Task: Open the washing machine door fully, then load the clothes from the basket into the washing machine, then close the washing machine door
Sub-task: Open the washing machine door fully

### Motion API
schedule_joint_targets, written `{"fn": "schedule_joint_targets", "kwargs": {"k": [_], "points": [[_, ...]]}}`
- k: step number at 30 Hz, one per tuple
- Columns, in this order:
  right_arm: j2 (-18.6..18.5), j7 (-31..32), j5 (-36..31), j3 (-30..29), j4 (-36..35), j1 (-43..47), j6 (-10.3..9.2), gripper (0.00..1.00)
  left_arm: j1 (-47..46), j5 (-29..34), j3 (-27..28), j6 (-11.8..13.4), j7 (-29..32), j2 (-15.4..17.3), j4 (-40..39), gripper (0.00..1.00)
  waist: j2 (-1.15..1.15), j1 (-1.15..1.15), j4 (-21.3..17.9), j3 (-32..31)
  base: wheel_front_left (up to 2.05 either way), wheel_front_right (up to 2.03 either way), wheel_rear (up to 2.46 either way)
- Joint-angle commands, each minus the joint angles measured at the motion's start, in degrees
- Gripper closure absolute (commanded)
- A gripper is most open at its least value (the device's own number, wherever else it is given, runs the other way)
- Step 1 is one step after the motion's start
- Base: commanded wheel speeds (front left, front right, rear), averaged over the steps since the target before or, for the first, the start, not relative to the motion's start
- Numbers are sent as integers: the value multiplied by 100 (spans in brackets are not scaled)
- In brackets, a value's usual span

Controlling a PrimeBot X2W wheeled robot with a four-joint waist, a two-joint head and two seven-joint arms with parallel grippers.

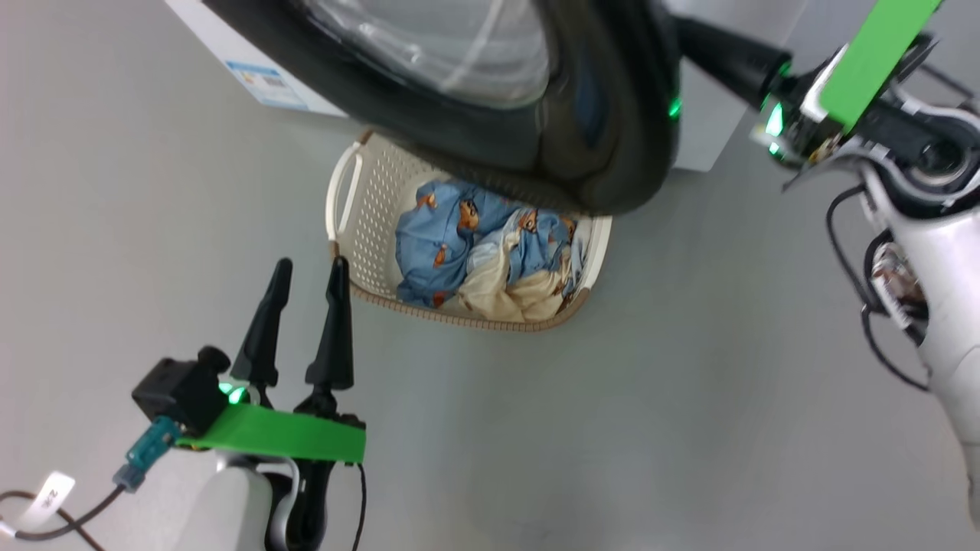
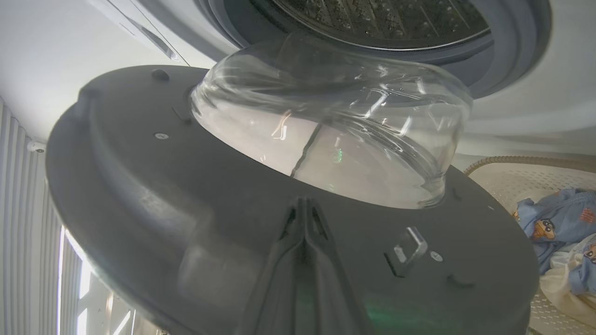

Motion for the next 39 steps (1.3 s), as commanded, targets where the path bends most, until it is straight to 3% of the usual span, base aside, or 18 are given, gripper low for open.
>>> {"fn": "schedule_joint_targets", "kwargs": {"k": [1, 10, 39], "points": [[157, 81, 20, 63, -240, 189, 29, 100, 149, 58, 206, 3, -37, 171, -69, 0, 0, 0, -64, -246, 0, 0, 0], [325, 286, 69, 163, -401, 709, 29, 100, 452, 99, 285, 3, -37, 217, -68, 0, 0, 0, -36, -646, 0, 0, 0], [1174, 810, 93, 728, -605, 1797, 29, 100, 1016, 180, 431, 3, -37, 221, -43, 0, 0, 0, 553, -1357, 0, 0, 0]]}}
